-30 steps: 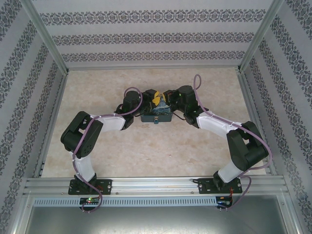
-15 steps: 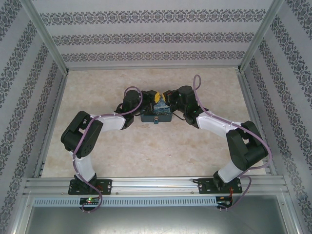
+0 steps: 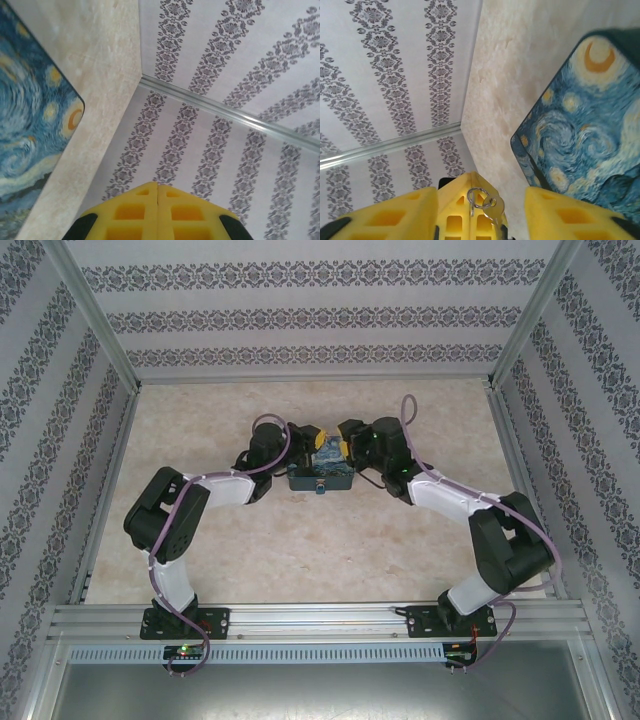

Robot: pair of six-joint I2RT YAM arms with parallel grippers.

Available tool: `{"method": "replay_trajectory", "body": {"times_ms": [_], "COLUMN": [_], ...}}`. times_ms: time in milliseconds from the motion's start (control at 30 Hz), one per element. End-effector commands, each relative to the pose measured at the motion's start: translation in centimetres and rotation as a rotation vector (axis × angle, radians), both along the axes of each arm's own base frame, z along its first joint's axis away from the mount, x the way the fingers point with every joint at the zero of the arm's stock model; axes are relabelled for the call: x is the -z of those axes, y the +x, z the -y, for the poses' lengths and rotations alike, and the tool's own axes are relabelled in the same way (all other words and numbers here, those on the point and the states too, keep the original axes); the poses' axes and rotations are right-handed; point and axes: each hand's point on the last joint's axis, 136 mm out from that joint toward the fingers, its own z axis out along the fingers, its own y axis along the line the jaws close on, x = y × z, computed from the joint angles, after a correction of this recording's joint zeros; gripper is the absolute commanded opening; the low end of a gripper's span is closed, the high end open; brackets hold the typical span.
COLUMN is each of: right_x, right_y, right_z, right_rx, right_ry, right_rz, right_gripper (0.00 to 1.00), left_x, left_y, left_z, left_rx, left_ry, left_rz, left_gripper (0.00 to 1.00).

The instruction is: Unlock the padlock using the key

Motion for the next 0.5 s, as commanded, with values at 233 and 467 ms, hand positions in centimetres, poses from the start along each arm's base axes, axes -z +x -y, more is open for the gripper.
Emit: {"method": "replay_trajectory", "body": {"times_ms": [233, 467], "right_x": [-4.8, -7.6], "right_y": [0.9, 1.7], "right_z": [1.2, -2.3], "right_rx": [-0.230, -0.429], "right_ry": [-0.083, -0.027], "right_rz": [0.202, 0.343], "right_gripper": [0.56, 0.53], "left_x": [-4.1, -6.3], "left_y": [1.1, 0.2], "left_z": [-0.9, -0.8], "left_rx": [0.232, 0.385], "left_ry": [0.281, 0.591], "left_rz": [0.426, 0.595], "left_gripper": [0.00, 0.00]}}
